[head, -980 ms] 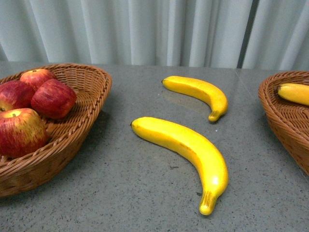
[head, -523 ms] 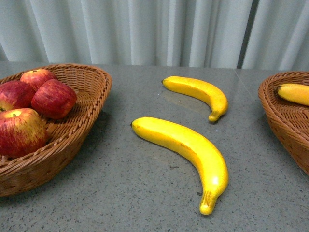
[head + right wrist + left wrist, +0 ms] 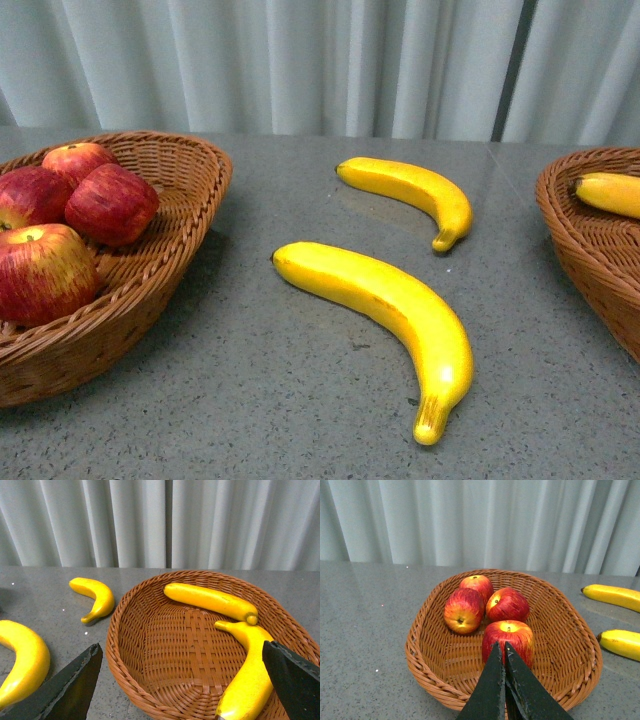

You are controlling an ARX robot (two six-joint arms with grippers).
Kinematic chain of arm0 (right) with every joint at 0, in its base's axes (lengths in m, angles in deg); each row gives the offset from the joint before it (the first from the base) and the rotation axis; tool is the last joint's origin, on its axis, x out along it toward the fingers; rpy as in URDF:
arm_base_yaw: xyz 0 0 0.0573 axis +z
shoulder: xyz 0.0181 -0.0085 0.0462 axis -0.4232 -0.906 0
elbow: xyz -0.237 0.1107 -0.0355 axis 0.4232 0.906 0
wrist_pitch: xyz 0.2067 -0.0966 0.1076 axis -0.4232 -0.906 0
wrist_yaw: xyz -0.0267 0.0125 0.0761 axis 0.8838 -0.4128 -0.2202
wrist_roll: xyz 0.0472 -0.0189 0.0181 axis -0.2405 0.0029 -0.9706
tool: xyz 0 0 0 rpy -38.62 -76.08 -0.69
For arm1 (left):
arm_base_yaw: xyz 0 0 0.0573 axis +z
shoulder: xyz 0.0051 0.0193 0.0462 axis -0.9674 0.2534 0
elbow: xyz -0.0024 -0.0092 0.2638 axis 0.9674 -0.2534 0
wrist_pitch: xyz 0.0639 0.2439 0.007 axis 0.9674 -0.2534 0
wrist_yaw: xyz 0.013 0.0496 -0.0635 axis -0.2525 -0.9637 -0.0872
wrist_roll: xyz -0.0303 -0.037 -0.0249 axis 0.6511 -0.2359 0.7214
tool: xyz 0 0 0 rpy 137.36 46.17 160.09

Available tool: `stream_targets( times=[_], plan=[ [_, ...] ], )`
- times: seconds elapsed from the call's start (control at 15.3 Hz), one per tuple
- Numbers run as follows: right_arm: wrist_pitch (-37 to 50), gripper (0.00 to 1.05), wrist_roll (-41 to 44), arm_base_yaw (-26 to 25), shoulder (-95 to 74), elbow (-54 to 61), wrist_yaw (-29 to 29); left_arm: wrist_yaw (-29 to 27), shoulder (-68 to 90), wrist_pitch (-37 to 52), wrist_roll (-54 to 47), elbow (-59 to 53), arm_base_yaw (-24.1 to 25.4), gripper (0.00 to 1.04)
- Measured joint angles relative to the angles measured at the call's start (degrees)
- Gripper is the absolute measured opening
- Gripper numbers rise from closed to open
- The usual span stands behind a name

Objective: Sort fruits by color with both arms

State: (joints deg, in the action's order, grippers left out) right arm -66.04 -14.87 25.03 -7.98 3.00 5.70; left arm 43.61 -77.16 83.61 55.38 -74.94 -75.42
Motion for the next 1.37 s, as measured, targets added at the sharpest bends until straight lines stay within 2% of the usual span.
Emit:
stream_targets(
  times=[0.07, 0.2, 0.65, 1.05, 1.11, 1.18, 1.24, 1.37],
  plan=[
    [0.0, 0.98, 0.0, 0.0, 0.0, 0.0, 0.0, 0.0, -0.76, -0.83, 0.0, 0.0, 0.0, 0.02],
    [0.0, 0.98, -0.02, 0.0, 0.0, 0.0, 0.02, -0.07, -9.42, -11.61, 0.0, 0.02, 0.0, 0.02],
    [0.04, 0.98, -0.02, 0.0, 0.0, 0.0, 0.0, 0.0, -10.27, -11.13, 0.02, 0.02, 0.0, 0.02],
    [0.02, 0.98, -0.02, 0.0, 0.0, 0.0, 0.0, -0.02, -10.27, -10.97, 0.0, 0.02, 0.0, 0.74],
    [-5.2, 0.98, -2.86, -2.73, -2.38, -1.66, -7.96, -0.11, -10.27, -10.99, 0.0, 0.02, 0.0, 0.87],
    [-0.85, 0.98, -8.13, -3.58, -12.76, -4.07, -16.52, 0.11, -10.27, -10.95, -0.04, 0.02, 0.0, 0.99],
    [6.34, 0.98, -10.62, 0.5, -20.68, -6.56, -19.89, -0.04, -10.27, -10.97, -0.13, 0.02, 0.0, 0.98],
    [24.0, 0.98, -12.07, 10.45, -40.3, -15.1, -16.9, -0.02, -10.27, -10.97, -0.15, 0.02, 0.0, 0.98]
  ],
)
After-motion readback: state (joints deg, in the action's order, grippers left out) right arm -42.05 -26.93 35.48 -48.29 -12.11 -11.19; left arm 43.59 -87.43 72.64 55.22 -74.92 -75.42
